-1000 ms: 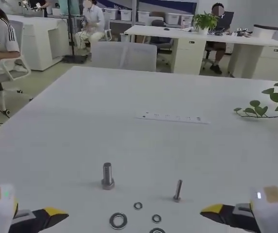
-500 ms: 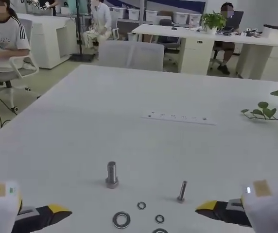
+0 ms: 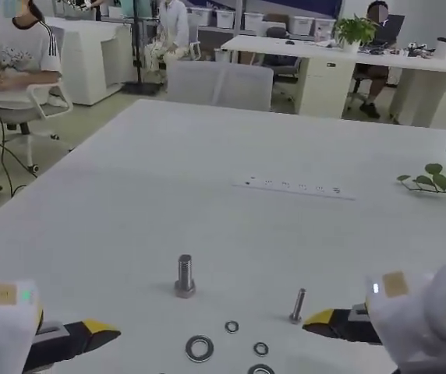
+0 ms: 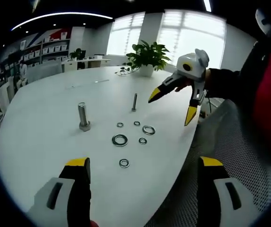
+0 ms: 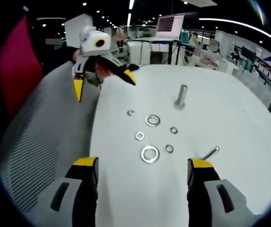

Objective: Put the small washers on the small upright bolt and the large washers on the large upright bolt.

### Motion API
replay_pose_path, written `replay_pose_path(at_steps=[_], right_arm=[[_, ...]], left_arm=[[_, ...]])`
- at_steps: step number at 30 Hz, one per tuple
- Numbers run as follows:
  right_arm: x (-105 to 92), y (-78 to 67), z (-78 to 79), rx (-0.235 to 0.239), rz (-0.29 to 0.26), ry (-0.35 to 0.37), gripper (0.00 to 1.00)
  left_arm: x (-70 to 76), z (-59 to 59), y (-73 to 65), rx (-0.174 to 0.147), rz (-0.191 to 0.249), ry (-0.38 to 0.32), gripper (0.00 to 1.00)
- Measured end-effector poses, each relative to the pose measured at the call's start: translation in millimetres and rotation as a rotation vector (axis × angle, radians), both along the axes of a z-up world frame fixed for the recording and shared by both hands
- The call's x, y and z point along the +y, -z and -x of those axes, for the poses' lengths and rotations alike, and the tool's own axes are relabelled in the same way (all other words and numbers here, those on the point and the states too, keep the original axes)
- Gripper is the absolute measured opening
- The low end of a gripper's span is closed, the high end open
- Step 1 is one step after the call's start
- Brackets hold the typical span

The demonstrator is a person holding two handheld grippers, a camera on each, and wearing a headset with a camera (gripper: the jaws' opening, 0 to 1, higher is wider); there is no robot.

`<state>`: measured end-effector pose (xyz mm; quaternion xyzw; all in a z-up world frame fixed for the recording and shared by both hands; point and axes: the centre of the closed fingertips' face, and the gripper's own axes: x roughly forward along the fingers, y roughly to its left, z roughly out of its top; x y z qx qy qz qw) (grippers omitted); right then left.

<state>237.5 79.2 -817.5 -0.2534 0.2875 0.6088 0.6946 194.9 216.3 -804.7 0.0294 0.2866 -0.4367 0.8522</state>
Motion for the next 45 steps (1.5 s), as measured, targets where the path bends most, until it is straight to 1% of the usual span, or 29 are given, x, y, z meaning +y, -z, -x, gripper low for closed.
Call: replay_pose_path(at_steps=[14, 19, 29, 32, 38, 45], right_arm=[[13.8, 6.8, -3.5, 0.0, 0.061, -0.095, 0.73], [19.2, 10.7, -5.5, -0.002, 0.094, -0.133, 0.71], [28.4, 17.4, -2.3, 0.005, 0.138, -0.196, 0.68], [30.1, 20.1, 0.5, 0.018, 0.153, -0.217, 0.65], [31.3, 25.0, 2.9, 0.028, 0.187, -0.245, 0.62], [31.2, 32.8, 2.9, 0.035, 0.232, -0.264, 0.55]], left_arm=[[0.1, -1.9, -0.6, -0.003, 0.002, -0.009, 0.93], [1.0, -3.0, -1.0, -0.006, 0.004, -0.015, 0.93], [1.6, -3.9, -1.9, -0.009, 0.008, -0.02, 0.93], [1.5, -4.0, -2.2, -0.011, 0.009, -0.02, 0.93], [1.0, -3.9, -3.1, -0.013, 0.013, -0.018, 0.92], [0.5, -4.1, -4.2, -0.015, 0.016, -0.018, 0.92]])
